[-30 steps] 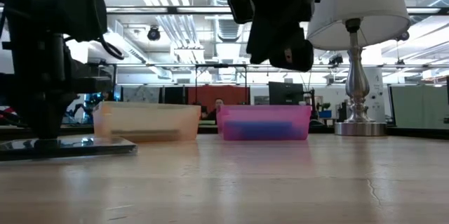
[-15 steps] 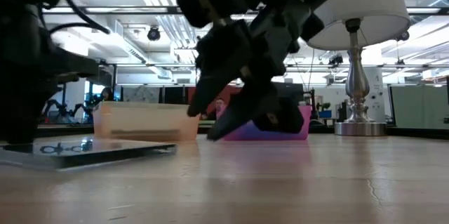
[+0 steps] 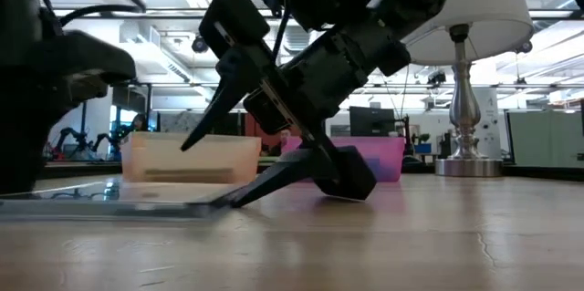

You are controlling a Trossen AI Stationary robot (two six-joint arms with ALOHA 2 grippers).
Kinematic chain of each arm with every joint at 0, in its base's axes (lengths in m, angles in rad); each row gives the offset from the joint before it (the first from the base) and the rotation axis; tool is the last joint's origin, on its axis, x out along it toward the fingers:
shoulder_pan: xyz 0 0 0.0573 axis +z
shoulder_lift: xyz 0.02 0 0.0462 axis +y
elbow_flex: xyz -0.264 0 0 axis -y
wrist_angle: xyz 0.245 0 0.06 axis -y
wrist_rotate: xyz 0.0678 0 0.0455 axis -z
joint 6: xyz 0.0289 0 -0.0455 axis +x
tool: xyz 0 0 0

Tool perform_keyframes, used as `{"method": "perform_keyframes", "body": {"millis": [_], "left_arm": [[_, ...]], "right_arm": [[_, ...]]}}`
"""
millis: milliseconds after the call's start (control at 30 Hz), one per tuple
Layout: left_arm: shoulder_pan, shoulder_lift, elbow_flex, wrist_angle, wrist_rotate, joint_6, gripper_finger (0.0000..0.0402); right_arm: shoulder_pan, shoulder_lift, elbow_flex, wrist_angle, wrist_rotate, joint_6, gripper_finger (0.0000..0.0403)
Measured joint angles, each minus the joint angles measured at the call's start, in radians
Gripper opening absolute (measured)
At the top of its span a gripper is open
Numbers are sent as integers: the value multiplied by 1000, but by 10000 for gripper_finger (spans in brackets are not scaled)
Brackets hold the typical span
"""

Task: Pick & place jewel cases by type
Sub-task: Put the black CD case into the orange bin

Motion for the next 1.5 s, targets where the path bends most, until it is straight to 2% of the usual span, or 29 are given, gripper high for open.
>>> {"method": "perform_keyframes", "body": {"millis": [200,400,500,633,800,1067,1300,1500], "left_arm": [[-3,59,52,-13,21,47,0],[-5,93,49,-13,39,53,0],[-5,94,48,-11,39,59,0],[-5,93,47,-10,43,61,0],[-4,93,47,-4,41,63,1],[-4,93,47,-3,40,62,0],[-3,92,48,23,31,44,1],[-2,91,48,38,23,39,1]], "right_arm": [[-3,1,1,7,29,3,248],[-5,-17,21,3,-13,-82,237],[-6,-47,22,-19,-4,-132,237],[-12,-102,25,-12,-54,-188,244],[-3,-150,34,15,-64,-257,250],[3,-126,58,2,-33,-268,242],[1,-115,90,49,-17,-364,231],[4,-90,93,-7,-17,-287,223]]}}
